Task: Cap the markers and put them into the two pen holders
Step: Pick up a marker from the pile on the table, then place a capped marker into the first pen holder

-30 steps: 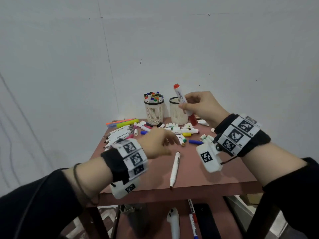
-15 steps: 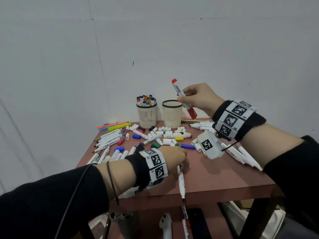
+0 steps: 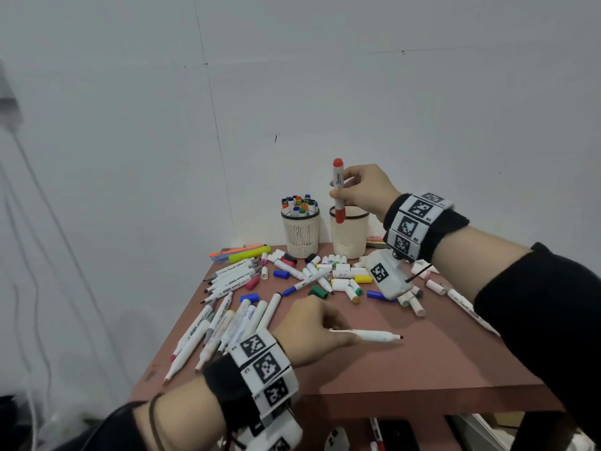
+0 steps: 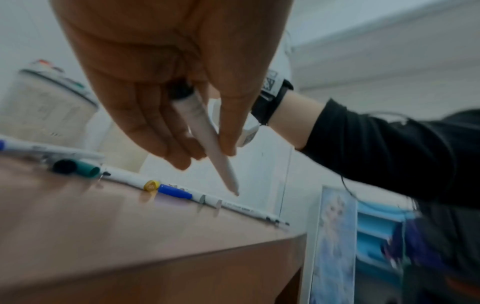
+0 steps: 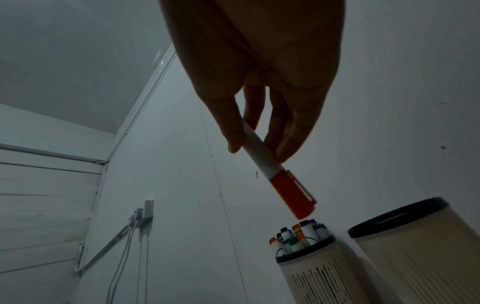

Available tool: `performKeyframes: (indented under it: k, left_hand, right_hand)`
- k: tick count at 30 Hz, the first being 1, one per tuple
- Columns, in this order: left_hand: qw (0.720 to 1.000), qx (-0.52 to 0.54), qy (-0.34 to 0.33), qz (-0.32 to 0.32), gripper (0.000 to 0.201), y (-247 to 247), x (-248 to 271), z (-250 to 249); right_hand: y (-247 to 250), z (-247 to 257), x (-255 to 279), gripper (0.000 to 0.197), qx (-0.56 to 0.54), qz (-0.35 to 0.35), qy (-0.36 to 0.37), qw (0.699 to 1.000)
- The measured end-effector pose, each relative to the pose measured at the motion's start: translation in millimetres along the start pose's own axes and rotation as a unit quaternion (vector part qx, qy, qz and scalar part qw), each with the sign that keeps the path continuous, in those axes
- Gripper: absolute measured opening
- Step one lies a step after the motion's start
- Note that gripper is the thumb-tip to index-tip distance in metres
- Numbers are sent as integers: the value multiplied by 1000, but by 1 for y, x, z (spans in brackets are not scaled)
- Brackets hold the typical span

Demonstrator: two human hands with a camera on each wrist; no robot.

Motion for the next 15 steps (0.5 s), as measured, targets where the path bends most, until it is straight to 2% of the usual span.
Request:
performKeyframes:
  k: [3, 5, 6, 8, 9, 10, 12, 15]
  left_hand:
    - [986, 145, 77, -38, 17, 0, 7, 22]
    - [960, 237, 132, -63, 11, -5, 13, 35]
    - [938, 296, 166, -75, 9, -9, 15, 43]
    - [862, 445, 229, -78, 6, -23, 17, 54]
    - [826, 501, 247, -79, 7, -27, 17, 57]
    - [802, 534, 254, -84, 8, -29, 15, 60]
    - [775, 574, 248, -89, 10, -28, 11, 61]
    - [745, 616, 242, -82, 13, -27, 5, 61]
  right_hand:
    - [-10, 6, -8, 16, 21, -1, 14, 1000]
    - [-14, 10, -14, 16, 45, -15, 23, 999]
    - [-16, 12, -18, 17, 53, -23, 24, 998]
    - [-18, 15, -27, 17, 52, -41, 16, 998]
    - [-20, 16, -32, 15, 43, -47, 12, 998]
    - [-22, 17, -36, 12, 34, -52, 8, 998]
    - [-26, 18, -45, 12, 21, -61, 6, 998]
    - [-32, 18, -59, 27, 14, -85, 9, 996]
Point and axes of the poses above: each hand's wrist, its own x-axis away from the middle knuckle, its own y-axis out of the back of the hand, z = x × y, the point moved 8 cm from there along -x, towards the middle knuckle, and after that the axes turned 4 degrees about -z, right-handed, at the moved point
